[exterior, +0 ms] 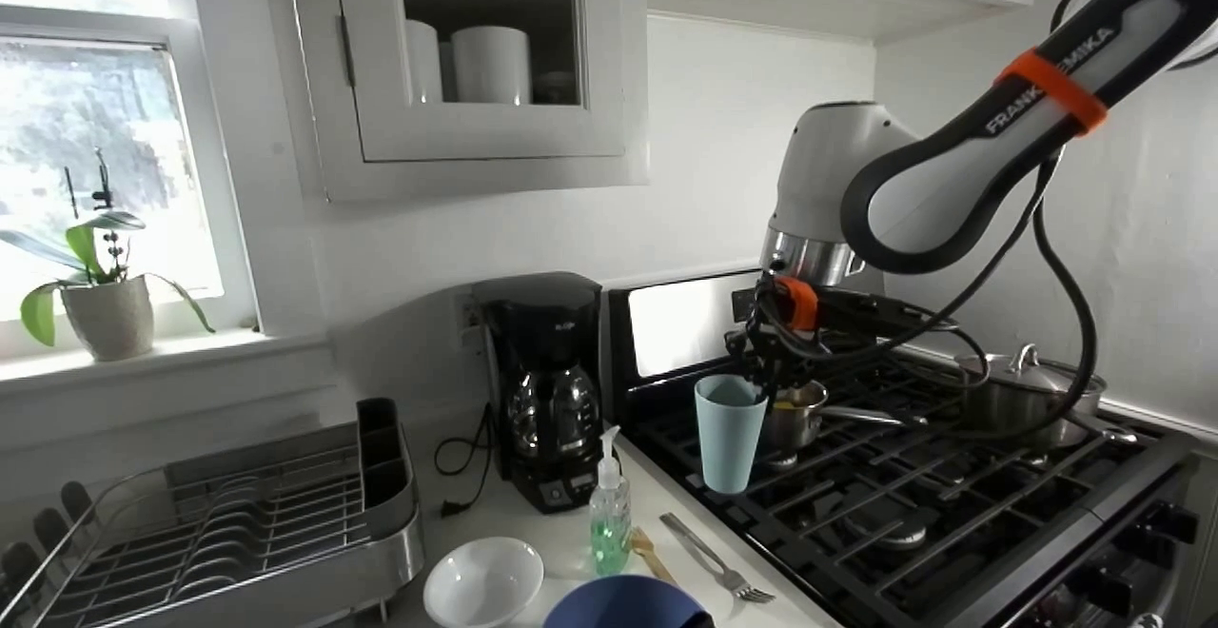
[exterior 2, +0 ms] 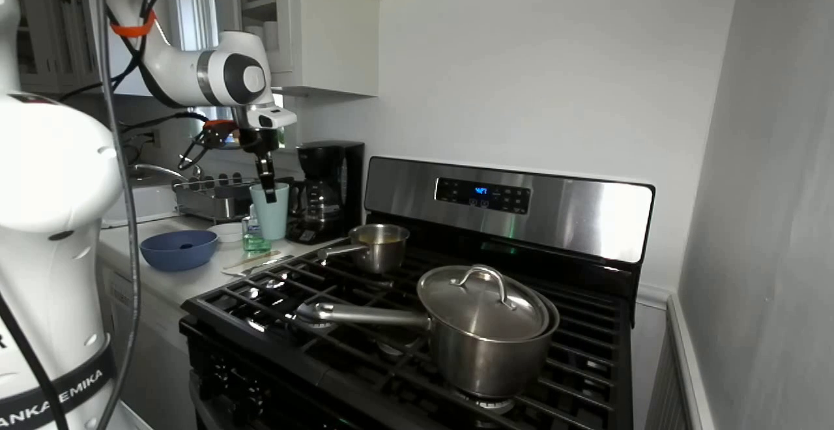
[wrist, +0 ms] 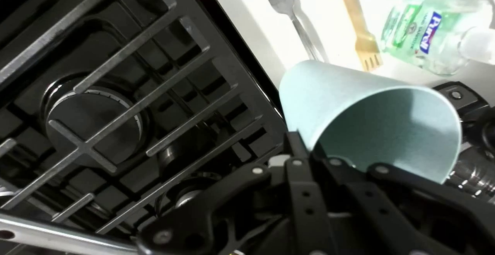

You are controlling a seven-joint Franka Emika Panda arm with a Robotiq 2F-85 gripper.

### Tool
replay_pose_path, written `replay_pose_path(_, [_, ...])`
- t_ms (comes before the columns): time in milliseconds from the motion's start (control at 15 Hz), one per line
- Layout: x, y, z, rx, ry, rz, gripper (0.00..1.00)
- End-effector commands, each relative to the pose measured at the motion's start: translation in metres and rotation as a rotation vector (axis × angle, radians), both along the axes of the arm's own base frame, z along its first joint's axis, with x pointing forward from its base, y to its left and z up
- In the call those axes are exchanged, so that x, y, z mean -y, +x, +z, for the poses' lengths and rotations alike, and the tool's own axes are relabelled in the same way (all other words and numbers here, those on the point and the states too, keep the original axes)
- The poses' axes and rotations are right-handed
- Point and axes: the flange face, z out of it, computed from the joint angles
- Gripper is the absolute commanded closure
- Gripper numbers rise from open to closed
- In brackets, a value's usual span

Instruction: Place the cup in front of the coffee maker then turn the bottle to place the spout above the cup

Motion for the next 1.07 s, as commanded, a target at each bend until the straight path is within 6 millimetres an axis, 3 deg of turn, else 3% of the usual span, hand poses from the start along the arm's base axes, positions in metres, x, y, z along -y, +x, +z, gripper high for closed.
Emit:
replay_pose_path(0, [-0.004,0.023,-0.019,-0.005,0.005,0.024,0.99])
replay_pose_path(533, [-0.029,0.067,-0.042,0.038,-0.041,0.157,0.99])
replay_pose_path(1000, [-0.053,0.094,-0.062,0.045,-0.041,0.234,0.99])
